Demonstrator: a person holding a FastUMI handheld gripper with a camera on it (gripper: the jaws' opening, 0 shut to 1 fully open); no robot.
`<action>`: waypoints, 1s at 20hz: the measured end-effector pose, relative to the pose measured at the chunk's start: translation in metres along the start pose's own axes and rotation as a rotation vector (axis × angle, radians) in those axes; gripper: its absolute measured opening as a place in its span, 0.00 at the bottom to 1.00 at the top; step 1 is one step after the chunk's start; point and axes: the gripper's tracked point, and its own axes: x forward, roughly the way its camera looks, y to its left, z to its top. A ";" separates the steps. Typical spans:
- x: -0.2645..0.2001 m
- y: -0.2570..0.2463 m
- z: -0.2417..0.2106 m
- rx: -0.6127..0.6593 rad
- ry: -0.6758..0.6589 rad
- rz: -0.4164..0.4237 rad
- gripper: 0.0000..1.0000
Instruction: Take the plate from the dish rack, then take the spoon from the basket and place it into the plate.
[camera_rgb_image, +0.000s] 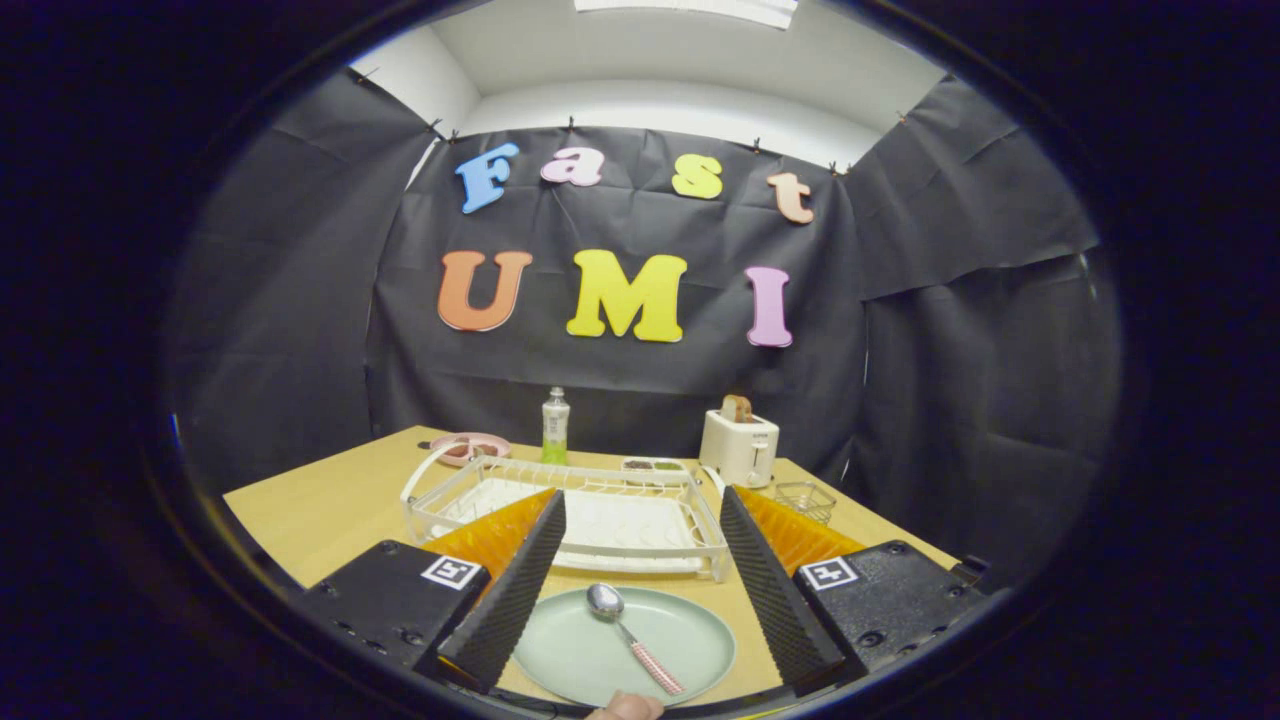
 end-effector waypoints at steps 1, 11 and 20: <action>-0.005 0.001 0.002 -0.003 0.001 -0.010 1.00; -0.047 0.002 0.013 0.047 -0.037 -0.052 1.00; -0.066 -0.005 -0.004 0.079 -0.021 -0.051 1.00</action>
